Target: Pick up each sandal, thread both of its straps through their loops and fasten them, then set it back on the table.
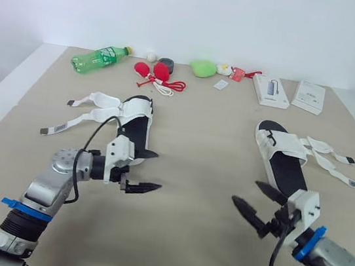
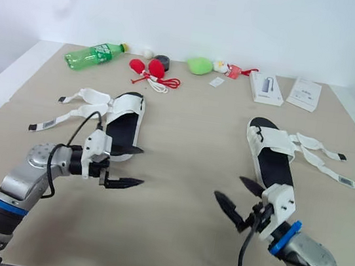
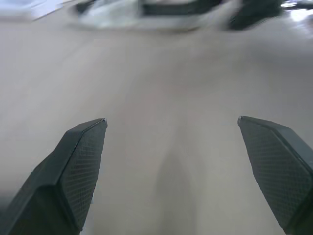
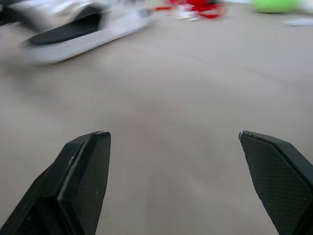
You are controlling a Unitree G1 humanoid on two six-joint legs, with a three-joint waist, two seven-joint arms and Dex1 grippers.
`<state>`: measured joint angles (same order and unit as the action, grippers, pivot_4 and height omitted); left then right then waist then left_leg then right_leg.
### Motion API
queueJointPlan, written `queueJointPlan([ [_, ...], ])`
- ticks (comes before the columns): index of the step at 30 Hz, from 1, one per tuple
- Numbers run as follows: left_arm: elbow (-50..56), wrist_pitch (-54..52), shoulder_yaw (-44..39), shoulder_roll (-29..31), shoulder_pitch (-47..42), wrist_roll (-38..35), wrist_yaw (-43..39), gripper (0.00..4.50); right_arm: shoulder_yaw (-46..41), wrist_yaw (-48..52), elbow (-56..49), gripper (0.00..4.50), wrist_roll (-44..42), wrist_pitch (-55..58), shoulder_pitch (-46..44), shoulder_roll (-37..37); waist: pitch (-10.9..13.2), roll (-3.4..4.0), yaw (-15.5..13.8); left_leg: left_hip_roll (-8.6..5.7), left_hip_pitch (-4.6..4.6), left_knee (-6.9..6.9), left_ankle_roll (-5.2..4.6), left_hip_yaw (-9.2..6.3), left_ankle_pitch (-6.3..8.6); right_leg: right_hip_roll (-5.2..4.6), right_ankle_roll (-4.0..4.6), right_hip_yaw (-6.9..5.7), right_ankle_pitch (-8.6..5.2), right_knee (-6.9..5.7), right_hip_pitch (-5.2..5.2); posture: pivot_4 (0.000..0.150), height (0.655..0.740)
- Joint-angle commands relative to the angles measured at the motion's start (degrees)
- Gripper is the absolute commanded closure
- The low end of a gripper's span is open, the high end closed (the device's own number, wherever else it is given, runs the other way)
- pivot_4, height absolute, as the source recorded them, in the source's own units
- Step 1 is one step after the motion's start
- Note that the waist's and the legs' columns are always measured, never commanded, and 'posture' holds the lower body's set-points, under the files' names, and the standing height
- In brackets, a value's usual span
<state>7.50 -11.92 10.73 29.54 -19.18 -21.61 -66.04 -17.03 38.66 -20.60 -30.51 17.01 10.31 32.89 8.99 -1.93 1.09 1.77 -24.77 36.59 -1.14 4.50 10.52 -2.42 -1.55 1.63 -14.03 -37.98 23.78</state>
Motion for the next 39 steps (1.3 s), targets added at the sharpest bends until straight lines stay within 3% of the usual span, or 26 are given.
queueJointPlan([
  [1,6.36,-2.36,3.59,0.07,-0.78,-1.89,-2.86,0.08,-3.51,-8.3,-1.78,0.0,-1.77,6.8,-5.03,-0.01,0.0,0.01,-0.02,0.0,0.04,0.0,0.0,0.0,0.0,0.02,0.0,0.01,0.0,0.0,-0.02,0.15,0.74],
  [12,6.26,-6.26,7.65,-4.68,-6.15,-2.53,-2.73,0.08,0.39,-20.36,9.17,0.0,6.92,16.08,-20.62,0.13,-0.01,0.07,0.07,-0.09,0.04,-0.01,-0.03,-0.07,-0.02,0.41,-0.17,0.21,-0.09,0.0,-0.07,0.15,0.74],
  [19,2.59,-9.26,5.09,-10.21,-8.92,0.56,8.86,0.08,0.75,-20.22,16.81,0.0,9.6,14.72,-25.79,-0.07,-0.01,0.09,0.12,-0.13,0.02,-0.02,-0.07,-0.06,0.0,0.51,-0.58,0.41,0.04,0.0,-0.07,0.15,0.74],
  [28,4.71,-11.25,7.06,-12.52,-8.15,3.94,16.23,0.08,1.23,-20.19,21.7,0.0,10.61,13.28,-29.58,-2.69,0.0,0.1,0.21,-0.08,0.06,-0.02,-0.09,-0.02,0.02,0.61,-0.59,0.53,0.1,0.0,-0.06,0.15,0.74],
  [34,5.9,-11.89,7.41,-12.66,-8.03,3.83,17.05,0.0,2.11,-20.1,22.92,2.25,11.67,12.26,-31.09,-3.9,0.0,0.1,0.21,-0.07,0.07,-0.02,-0.09,0.04,0.02,0.61,-0.59,0.61,0.12,0.0,-0.04,0.15,0.74],
  [38,6.05,-12.19,7.09,-12.7,-8.0,3.48,17.46,0.0,2.41,-20.15,22.88,4.2,12.2,11.69,-31.49,-4.41,0.0,0.1,0.22,-0.07,0.07,-0.02,-0.09,0.06,0.02,0.62,-0.59,0.64,0.13,0.0,-0.02,0.15,0.74],
  [39,6.16,-12.27,7.18,-12.75,-7.93,3.47,17.57,0.0,2.57,-19.94,23.24,4.36,12.47,11.38,-31.5,-4.4,0.0,0.1,0.22,-0.07,0.06,-0.02,-0.09,0.06,0.02,0.62,-0.59,0.65,0.13,0.0,-0.02,0.15,0.74],
])
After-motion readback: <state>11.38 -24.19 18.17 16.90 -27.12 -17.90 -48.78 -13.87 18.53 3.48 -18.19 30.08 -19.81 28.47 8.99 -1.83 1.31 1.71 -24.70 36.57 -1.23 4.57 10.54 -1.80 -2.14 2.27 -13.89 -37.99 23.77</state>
